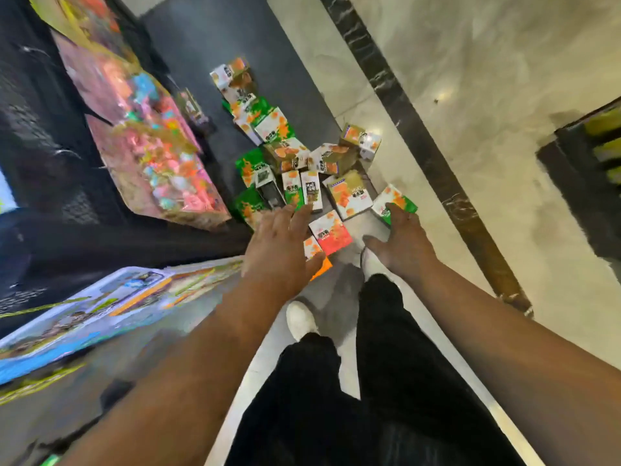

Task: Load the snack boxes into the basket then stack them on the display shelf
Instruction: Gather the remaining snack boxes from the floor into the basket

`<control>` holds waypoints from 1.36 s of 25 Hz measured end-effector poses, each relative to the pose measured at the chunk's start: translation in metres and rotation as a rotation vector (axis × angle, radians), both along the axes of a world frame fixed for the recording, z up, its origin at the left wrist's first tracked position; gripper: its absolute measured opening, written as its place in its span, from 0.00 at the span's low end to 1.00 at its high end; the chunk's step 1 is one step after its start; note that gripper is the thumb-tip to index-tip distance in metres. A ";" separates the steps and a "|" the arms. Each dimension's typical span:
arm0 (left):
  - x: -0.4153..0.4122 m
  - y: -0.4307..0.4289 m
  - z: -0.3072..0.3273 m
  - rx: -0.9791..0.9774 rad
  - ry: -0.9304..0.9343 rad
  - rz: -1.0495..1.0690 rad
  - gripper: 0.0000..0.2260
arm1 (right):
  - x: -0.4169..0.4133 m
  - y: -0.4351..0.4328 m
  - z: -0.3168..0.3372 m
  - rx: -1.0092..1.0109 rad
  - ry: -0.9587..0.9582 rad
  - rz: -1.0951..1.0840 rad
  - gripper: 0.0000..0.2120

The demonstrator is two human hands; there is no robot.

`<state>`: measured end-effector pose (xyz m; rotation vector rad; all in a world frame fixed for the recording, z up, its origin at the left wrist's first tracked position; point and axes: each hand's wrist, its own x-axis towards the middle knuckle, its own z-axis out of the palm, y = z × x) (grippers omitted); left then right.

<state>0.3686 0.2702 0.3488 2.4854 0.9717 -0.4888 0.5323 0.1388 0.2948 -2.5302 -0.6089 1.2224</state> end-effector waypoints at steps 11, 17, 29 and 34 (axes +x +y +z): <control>0.073 0.014 -0.286 -0.207 -0.054 0.315 0.37 | 0.086 0.069 -0.356 -0.045 0.001 0.058 0.44; 0.061 0.004 -0.411 -0.212 0.006 0.382 0.38 | 0.117 0.077 -0.502 0.002 0.073 -0.005 0.53; 0.080 0.029 -0.384 -0.192 -0.001 0.157 0.35 | 0.088 0.037 -0.418 0.223 0.276 -0.271 0.27; 0.073 0.036 -0.345 -0.380 0.016 0.096 0.41 | 0.085 0.026 -0.313 0.221 0.515 -0.128 0.36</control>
